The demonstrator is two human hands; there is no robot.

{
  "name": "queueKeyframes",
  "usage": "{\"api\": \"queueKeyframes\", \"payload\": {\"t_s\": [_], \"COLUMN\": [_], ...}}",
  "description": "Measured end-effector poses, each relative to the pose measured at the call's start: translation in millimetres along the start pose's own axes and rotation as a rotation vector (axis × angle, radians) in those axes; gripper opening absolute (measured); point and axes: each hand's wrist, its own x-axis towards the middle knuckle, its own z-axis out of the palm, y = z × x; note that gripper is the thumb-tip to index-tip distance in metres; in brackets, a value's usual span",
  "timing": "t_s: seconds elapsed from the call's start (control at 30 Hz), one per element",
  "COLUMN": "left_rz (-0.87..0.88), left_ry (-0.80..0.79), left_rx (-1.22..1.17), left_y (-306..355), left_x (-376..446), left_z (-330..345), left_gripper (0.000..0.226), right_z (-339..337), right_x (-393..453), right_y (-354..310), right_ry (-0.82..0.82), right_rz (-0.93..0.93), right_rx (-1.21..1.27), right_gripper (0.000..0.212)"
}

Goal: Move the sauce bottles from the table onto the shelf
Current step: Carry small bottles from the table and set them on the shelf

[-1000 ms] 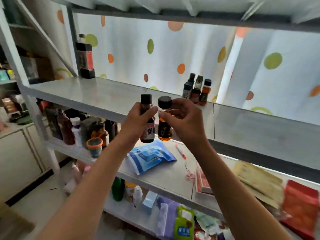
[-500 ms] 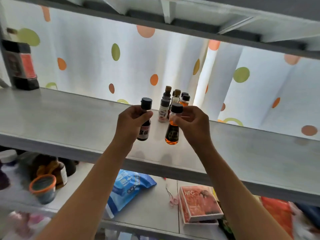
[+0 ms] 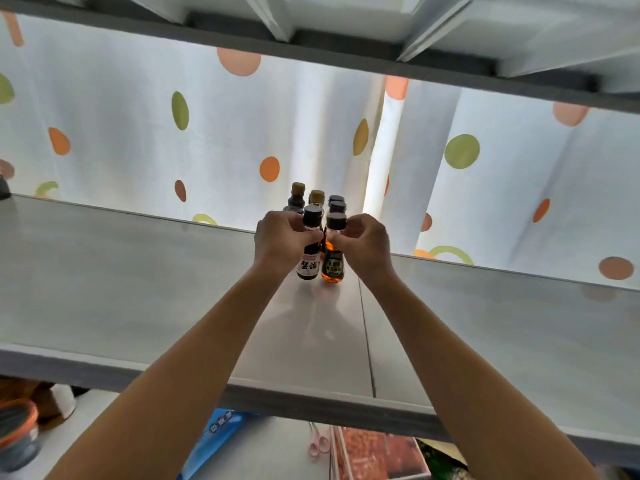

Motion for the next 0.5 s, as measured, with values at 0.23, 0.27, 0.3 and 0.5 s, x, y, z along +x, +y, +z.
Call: {"api": "queueKeyframes", "payload": {"t_s": [0.23,0.27,0.3,0.5], "left_rz": [-0.01,-0.015,-0.019,0.026], "left_ry": [0.08,0.095,0.11,0.141], "left_rx": [0.13,0.139,0.147,0.164], "left_y": [-8,-12,-14,-22], "left_x": [22,23,23,20], "left_z": [33,37,41,53], "left_gripper": [0.017,0.017,0.016,0.021], "right_z": [9,9,10,11], "right_x": [18,19,20,20], "right_y": [15,17,20,35], "right_ry": [0.001,-0.001,-0.003,-0.049], "right_rz": [0.037,0.035,0.035,0.122], "right_rx": [0.083,0.097,0.117,0.22], "right_gripper": [0.024,0.024,0.024,0.029]}}
